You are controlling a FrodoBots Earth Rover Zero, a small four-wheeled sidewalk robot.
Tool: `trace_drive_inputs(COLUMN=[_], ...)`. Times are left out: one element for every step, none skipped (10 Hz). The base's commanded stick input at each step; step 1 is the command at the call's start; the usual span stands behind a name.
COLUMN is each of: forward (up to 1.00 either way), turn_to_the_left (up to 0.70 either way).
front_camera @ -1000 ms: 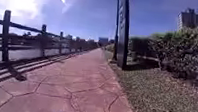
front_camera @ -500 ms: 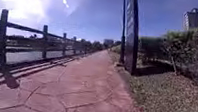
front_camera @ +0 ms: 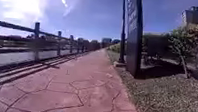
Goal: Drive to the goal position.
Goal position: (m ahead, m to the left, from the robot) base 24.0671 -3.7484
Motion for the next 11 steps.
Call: trace_drive_inputs(forward=[0.7,0.7,0.7,0.7,0.7,0.7,0.7,0.7,0.7,0.7,0.7], turn_to_the_left=[0.0,0.0,0.0,0.32,0.35,0.35,0.0,0.0,0.0,0.0,0.0])
